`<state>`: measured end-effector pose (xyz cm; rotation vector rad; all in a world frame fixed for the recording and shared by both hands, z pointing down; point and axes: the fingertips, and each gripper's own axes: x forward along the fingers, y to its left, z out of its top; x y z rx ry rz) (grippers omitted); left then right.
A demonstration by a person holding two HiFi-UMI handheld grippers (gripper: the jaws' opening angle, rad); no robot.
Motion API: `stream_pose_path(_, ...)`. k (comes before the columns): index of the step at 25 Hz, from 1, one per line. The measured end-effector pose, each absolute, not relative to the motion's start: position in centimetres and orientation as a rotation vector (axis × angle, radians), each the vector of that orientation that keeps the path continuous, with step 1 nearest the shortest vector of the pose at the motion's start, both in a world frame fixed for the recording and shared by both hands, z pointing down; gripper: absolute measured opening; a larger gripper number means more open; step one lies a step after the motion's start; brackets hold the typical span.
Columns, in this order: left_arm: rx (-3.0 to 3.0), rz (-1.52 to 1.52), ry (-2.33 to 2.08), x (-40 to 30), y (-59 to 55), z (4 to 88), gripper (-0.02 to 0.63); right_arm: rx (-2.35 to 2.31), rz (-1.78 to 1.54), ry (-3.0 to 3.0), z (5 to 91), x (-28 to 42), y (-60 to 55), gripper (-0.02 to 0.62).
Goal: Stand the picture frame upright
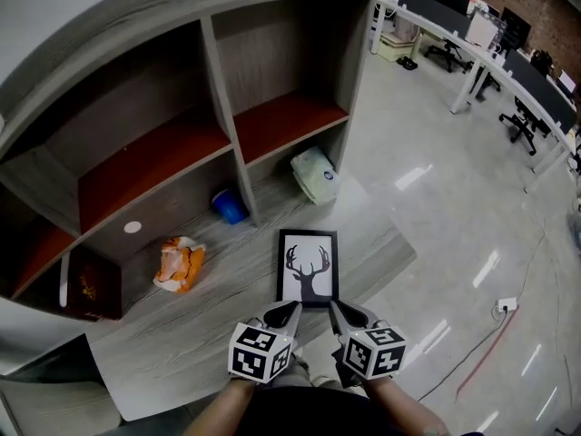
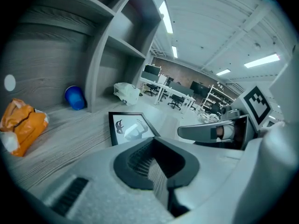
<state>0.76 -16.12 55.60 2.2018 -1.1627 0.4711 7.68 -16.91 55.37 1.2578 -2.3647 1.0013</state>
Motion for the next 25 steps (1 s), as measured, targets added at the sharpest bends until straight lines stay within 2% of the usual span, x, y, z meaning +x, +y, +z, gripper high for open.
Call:
stream_pose_path(7,2.18,0.495,-1.122,-1.0,-18.0,57.0,-0.003,1.315,0.999,-2.33,55.8,6.4,-19.1,-0.002)
stream_pose_path(17,2.1,0.516,-1.183,-2.9,-20.3,58.9,0.042,1.37,0.976,-2.303,56.2,7.3,-21.1,0.0)
stream_pose_path(25,2.038,0.532,-1.249,-3.3,-22.7,59.6,0.049,1.313,1.004,-2.297,57.3,8.0,-23.7,0.031)
